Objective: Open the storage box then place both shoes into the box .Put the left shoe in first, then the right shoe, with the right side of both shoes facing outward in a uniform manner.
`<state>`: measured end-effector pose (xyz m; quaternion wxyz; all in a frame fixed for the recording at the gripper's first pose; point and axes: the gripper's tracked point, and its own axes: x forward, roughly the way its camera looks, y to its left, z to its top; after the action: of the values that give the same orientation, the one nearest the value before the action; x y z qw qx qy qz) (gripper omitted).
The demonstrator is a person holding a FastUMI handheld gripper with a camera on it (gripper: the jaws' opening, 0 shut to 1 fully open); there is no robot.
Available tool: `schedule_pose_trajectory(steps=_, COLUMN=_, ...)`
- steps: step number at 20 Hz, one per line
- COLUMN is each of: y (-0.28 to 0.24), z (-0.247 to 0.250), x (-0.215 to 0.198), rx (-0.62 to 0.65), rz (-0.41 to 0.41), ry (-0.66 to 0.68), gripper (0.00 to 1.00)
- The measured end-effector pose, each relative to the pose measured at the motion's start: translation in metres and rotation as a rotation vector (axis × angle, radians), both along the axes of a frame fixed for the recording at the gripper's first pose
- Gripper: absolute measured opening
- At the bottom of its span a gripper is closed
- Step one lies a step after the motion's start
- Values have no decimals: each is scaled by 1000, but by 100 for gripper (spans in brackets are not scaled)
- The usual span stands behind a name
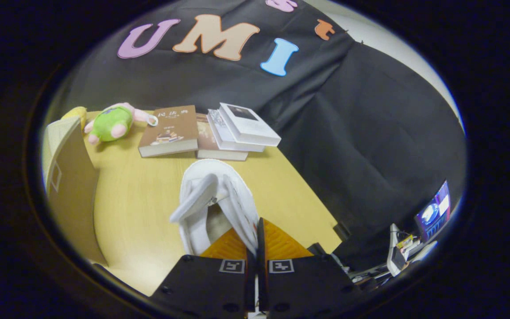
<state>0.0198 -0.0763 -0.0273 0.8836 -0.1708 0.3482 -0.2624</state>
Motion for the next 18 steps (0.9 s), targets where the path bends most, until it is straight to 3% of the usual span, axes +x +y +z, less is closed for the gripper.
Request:
schedule_pose_trajectory(steps=8, y=86, z=84, x=8, rx=-62, rz=135, ry=-94, gripper=6)
schedule_pose_trajectory(steps=15, y=198, z=131, x=51, rx=82, rz=343, ry=-233, gripper=6)
schedule_pose_trajectory(steps=18, y=252, z=118, x=64, rx=210, rz=412, ry=-244, gripper=6)
